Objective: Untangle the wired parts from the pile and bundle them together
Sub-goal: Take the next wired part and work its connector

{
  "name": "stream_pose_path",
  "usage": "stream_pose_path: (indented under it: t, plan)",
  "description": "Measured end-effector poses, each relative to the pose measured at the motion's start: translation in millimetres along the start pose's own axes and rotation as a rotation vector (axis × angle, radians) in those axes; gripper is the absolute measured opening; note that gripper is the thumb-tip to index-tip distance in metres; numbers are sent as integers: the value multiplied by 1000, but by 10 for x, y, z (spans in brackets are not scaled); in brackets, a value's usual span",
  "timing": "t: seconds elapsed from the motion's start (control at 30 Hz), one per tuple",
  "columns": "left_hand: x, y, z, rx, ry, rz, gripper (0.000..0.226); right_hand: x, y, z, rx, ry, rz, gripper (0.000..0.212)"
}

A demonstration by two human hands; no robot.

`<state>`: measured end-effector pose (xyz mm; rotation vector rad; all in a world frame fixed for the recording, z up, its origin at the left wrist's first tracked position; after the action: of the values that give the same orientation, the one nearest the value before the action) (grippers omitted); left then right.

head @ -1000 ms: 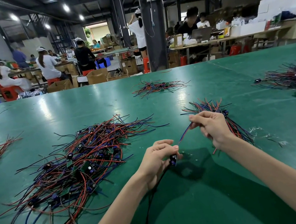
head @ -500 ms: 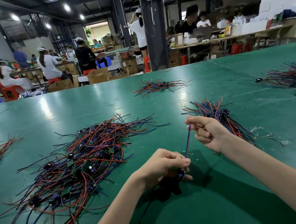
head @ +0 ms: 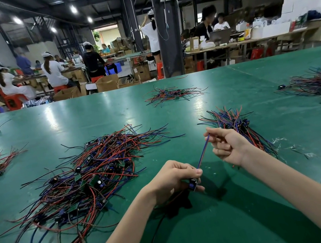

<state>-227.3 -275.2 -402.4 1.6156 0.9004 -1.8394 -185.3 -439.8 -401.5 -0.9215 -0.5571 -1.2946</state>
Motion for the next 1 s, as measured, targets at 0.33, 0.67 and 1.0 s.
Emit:
stream_pose_path:
  t: [0.33,0.67,1.0]
  plan:
    - [-19,2,-32,-36,-20,22,38,-42,-4,4,5,52,32,28]
    - [-25,29,-136,-156,-19,71,37,-19,-28,-40,-128,-325,-158,26]
    - [-60,15,-479,-576,-139,194,32,-447,-269,402,243,-722,-201,30]
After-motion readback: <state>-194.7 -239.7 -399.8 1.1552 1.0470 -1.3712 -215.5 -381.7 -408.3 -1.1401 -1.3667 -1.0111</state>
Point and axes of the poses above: each hand's wrist, its own y-axis towards the middle knuckle, its own z-axis out of the palm, x = y × z, the point moved 5 cm from there along y, towards the middle knuckle
